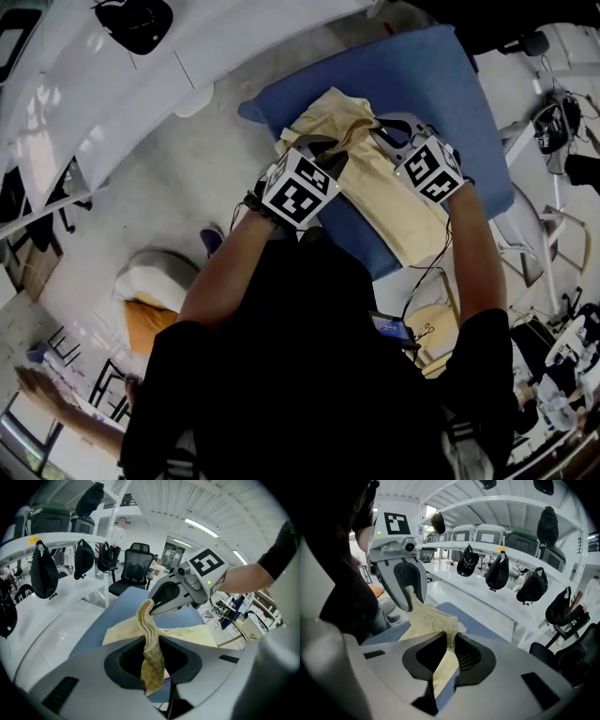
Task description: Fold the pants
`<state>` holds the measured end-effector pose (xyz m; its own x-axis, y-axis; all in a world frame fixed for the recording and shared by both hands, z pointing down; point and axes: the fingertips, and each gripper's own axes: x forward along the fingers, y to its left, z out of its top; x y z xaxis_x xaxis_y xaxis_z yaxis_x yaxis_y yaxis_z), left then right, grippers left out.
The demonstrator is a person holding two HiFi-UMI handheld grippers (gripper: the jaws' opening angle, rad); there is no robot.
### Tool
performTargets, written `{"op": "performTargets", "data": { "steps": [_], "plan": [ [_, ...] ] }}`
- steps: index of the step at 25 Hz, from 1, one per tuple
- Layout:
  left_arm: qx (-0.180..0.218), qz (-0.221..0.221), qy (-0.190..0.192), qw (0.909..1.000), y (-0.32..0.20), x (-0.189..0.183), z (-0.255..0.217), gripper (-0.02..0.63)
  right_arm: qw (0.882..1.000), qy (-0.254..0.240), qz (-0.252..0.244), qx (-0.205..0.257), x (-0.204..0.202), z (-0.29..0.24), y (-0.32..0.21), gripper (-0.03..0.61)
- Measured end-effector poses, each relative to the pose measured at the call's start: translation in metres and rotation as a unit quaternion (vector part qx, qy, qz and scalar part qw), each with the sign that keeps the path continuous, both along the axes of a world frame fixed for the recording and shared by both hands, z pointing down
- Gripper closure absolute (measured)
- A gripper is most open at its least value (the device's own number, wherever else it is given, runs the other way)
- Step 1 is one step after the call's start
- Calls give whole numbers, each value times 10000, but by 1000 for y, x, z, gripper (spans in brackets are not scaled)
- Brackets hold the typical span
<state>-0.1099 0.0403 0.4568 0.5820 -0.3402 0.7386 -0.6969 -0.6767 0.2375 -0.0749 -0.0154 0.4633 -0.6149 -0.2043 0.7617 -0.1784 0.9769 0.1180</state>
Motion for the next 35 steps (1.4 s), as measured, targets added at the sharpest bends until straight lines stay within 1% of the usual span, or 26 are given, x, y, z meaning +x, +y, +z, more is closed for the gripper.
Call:
{"op": "performTargets", "data": {
  "steps": [3, 8, 10, 12, 14, 20, 24, 26, 28, 29, 30, 34, 35],
  "plan": [
    [-34, 94, -115, 9999, 20, 33, 17, 518, 9996, 227, -66, 161, 32, 18, 21, 523],
    [-95, 214, -250, 9994, 45, 72, 44, 518, 9968, 654, -40, 465, 77, 42, 49, 522],
    [25, 339, -409, 9986, 53, 85, 51, 517, 9958, 757, 3, 516, 92, 50, 57, 518],
    [237, 500, -655, 9963, 60, 96, 57, 517, 9947, 848, 46, 580, 106, 56, 64, 517],
    [349, 608, -788, 9944, 67, 107, 60, 515, 9935, 937, 66, 644, 118, 60, 70, 517],
    [333, 526, -665, 9958, 74, 129, 55, 511, 9912, 1083, 181, 741, 144, 62, 78, 517],
    [410, 701, -581, 9950, 80, 149, 45, 502, 9906, 1100, 342, 734, 163, 57, 81, 518],
    [374, 819, -563, 9943, 89, 158, 46, 475, 9894, 1201, 372, 721, 173, 60, 86, 518],
    [314, 946, -590, 9933, 98, 162, 50, 421, 9881, 1331, 376, 674, 181, 66, 92, 513],
    [292, 1005, -631, 9925, 101, 161, 51, 392, 9880, 1380, 367, 594, 182, 70, 96, 493],
    [290, 1048, -678, 9918, 102, 159, 52, 382, 9881, 1417, 349, 477, 183, 73, 99, 468],
    [283, 980, -762, 9919, 97, 143, 51, 367, 9879, 1534, 233, -46, 185, 82, 115, 323],
    [254, 937, -763, 9923, 96, 138, 51, 364, 9872, 1578, 212, -102, 185, 82, 117, 311]
  ]
}}
